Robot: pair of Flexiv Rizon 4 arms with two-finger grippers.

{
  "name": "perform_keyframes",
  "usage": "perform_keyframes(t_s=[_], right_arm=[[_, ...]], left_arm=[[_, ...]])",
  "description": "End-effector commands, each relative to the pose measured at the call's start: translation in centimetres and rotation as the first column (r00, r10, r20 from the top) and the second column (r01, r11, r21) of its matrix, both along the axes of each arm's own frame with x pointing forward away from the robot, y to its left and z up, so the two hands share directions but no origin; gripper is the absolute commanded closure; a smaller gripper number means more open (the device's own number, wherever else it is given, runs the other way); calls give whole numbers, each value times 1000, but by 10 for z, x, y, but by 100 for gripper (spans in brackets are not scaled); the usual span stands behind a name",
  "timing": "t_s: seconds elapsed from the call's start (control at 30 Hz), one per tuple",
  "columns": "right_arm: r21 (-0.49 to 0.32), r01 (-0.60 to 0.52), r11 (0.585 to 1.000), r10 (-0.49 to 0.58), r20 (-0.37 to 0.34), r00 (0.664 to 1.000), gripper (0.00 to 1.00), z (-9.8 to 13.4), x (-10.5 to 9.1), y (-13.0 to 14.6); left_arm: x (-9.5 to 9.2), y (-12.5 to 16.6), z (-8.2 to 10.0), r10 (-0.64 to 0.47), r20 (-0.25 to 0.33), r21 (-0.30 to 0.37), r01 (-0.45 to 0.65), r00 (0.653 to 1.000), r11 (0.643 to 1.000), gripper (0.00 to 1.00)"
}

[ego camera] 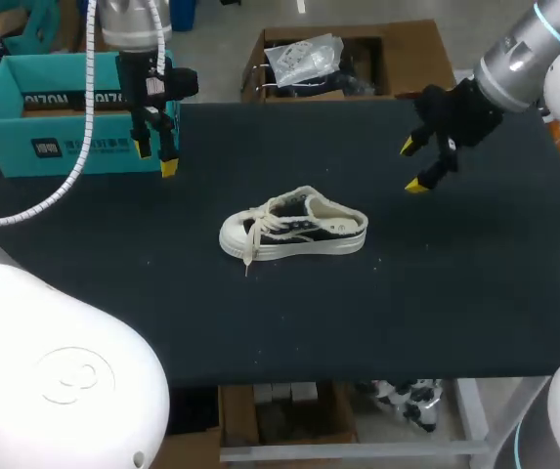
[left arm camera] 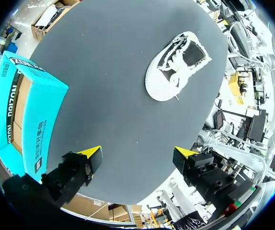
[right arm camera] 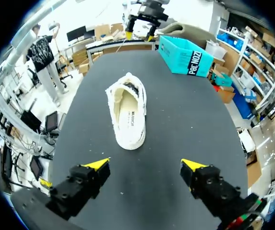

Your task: Open the shoe tongue, take the insole out of the shoe, put the insole back into the shoe, and pack the shoe into the shoebox

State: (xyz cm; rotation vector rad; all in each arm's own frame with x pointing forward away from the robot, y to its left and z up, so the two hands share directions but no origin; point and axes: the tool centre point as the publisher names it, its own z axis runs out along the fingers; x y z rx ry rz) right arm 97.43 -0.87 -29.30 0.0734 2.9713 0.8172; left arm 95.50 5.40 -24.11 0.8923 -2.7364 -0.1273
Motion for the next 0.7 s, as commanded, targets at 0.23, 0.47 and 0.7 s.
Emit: perform_keyframes(t_s=[0.23, 0.47, 0.7], right_arm=[[0, 5, 1000, -5, 7, 1000, 0, 0, -3, -1], [51, 45, 998, -44, -9, 999, 0, -27, -16, 16], [154, 53, 987, -54, 2, 999, 0, -57, -24, 42]], left_arm=[[3, -9, 5, 49, -20, 2, -49, 999, 999, 0], [3, -57, -6, 370, -123, 1, -373, 921, 928, 0], [-5, -89, -11, 576, -45, 62, -573, 816, 817, 0]])
